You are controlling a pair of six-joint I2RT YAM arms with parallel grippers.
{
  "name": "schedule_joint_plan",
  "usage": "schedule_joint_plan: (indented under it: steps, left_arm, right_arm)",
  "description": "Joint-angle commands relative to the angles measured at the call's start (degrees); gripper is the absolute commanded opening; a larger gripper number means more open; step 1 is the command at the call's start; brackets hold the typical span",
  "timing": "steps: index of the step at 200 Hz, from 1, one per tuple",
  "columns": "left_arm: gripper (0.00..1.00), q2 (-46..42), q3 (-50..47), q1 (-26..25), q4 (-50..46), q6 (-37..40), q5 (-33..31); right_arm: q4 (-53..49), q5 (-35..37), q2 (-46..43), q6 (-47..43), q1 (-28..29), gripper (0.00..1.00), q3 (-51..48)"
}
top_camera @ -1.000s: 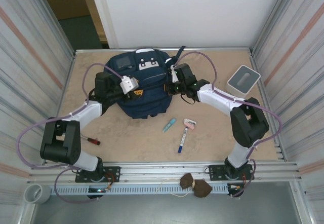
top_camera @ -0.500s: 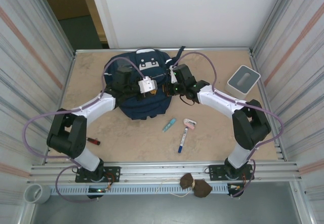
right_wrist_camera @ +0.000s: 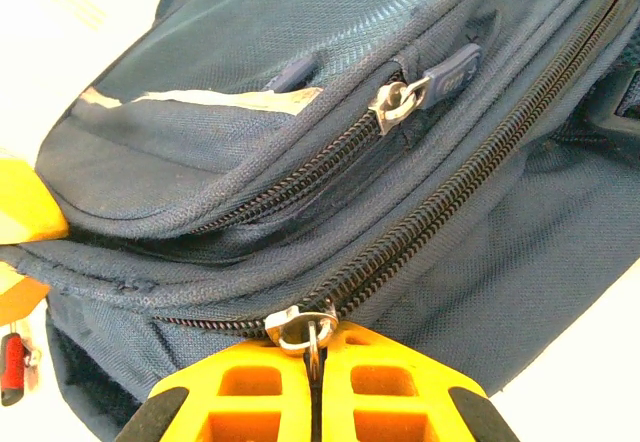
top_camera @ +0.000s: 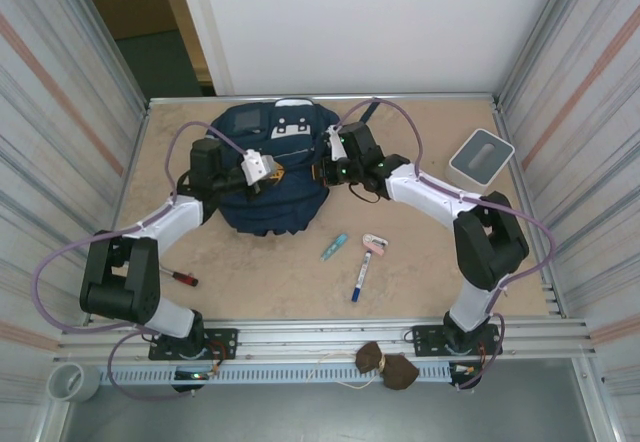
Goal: Pack the student bag
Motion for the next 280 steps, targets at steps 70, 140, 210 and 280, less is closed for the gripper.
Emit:
schedule_joint_plan:
  steps: [70,140,210,280]
  left_arm:
    - [0.57,-2.12,2.79,-6.74,-11.22,5.74,-13.95]
    - [0.63,4.83,10.88,-12.29,-13.57,8.89,-18.95]
    - [0.06,0.57,7.44,-4.49,-6.27,3.78,-3.03]
    - [0.05,-3.27,2.79,1.9,-6.26,5.57,9.17]
  right_arm:
    - [-0.63,4.27,-2.46,0.9,0.29,0.0,1.06]
    - [0.15,2.09,-6.34,1.63,2.81,0.0,-0.62]
    - [-12.43,-4.25,-4.14,-8.13,-2.99,0.0,1.05]
    - [-22.0,-3.74,4.69,-16.25,-11.84,0.0,9.62]
